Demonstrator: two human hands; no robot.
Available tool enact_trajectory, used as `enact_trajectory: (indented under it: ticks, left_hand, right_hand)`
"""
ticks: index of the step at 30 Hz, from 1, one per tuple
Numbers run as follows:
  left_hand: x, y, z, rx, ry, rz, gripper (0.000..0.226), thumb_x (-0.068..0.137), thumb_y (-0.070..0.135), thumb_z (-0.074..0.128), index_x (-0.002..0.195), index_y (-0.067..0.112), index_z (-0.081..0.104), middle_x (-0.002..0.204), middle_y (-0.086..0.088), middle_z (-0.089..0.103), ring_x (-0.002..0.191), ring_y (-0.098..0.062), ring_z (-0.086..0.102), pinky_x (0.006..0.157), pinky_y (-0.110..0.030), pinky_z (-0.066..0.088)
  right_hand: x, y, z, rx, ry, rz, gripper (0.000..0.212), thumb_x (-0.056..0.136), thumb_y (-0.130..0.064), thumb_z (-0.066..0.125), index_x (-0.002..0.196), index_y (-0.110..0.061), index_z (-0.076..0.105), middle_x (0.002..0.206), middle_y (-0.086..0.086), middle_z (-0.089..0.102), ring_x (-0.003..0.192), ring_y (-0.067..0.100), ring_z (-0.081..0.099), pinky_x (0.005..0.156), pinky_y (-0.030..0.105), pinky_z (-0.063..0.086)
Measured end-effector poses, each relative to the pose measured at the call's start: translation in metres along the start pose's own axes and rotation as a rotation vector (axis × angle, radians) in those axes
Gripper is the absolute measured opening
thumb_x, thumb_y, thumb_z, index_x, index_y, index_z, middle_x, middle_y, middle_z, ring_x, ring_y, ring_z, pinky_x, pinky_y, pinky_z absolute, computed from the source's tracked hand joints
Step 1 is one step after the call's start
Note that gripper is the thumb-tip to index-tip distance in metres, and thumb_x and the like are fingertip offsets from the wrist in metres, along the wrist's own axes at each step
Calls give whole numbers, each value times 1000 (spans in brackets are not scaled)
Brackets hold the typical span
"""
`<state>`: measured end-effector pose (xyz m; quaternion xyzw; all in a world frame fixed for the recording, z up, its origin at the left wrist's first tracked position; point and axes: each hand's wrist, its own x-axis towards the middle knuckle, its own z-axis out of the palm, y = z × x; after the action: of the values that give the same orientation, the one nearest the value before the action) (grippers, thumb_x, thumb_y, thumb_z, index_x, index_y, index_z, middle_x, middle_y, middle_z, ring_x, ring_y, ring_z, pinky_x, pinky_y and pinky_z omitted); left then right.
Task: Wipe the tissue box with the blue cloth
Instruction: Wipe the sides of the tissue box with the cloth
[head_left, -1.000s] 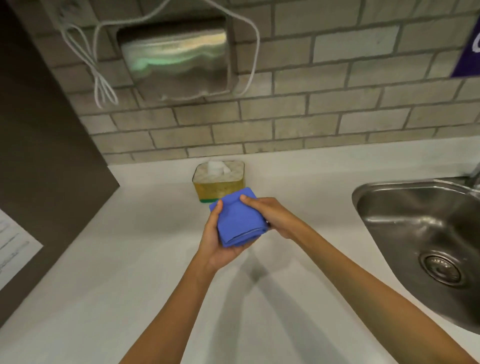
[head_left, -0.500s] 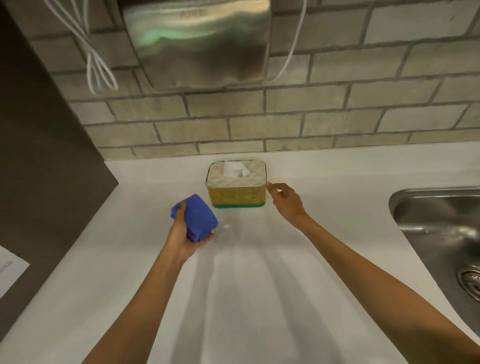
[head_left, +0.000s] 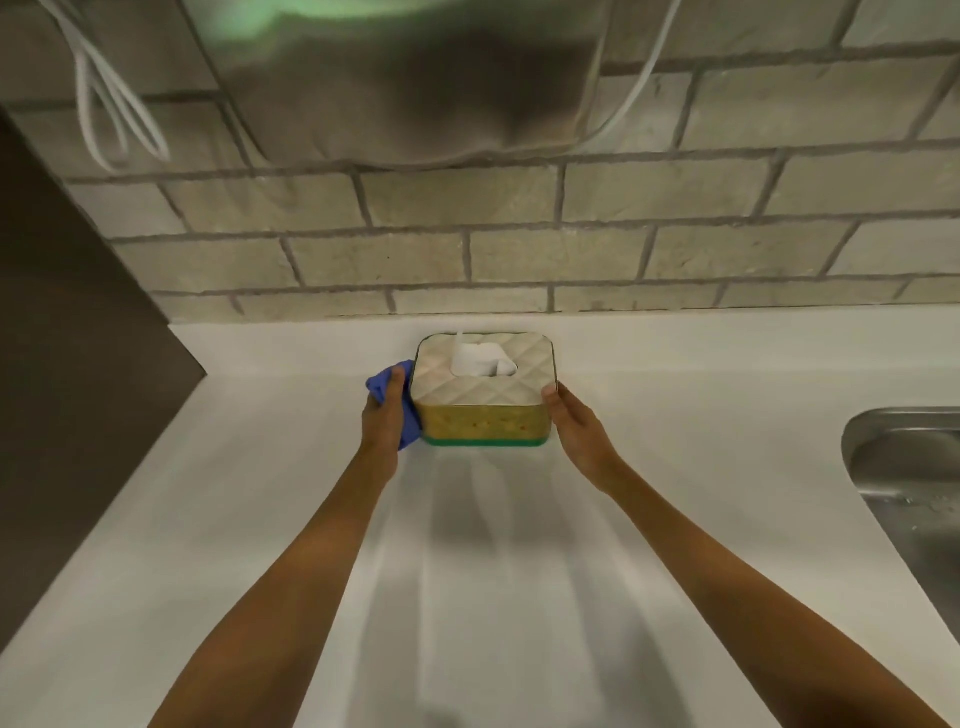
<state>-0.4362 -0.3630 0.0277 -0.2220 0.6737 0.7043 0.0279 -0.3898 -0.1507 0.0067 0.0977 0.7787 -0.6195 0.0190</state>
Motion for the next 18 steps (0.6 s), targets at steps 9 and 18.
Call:
enact_trajectory:
  ticks: [9, 18]
  left_hand:
    - [-21, -7, 4, 95, -19, -3, 50, 94, 39, 46, 135, 11, 42, 131, -10, 52, 121, -26, 49, 89, -31, 39]
    - [-95, -10, -12, 237, -13, 9, 31, 94, 43, 41, 108, 17, 49, 100, -10, 53, 95, -32, 56, 91, -48, 49]
  right_hand:
    - [-24, -1, -8, -64, 7, -52, 47, 92, -41, 44, 137, -26, 44, 114, -2, 60, 100, 14, 56, 78, 19, 42]
    - [-87, -19, -33, -118, 72, 124, 62, 81, -60, 49, 126, -17, 53, 107, 10, 66, 96, 30, 63, 90, 42, 50]
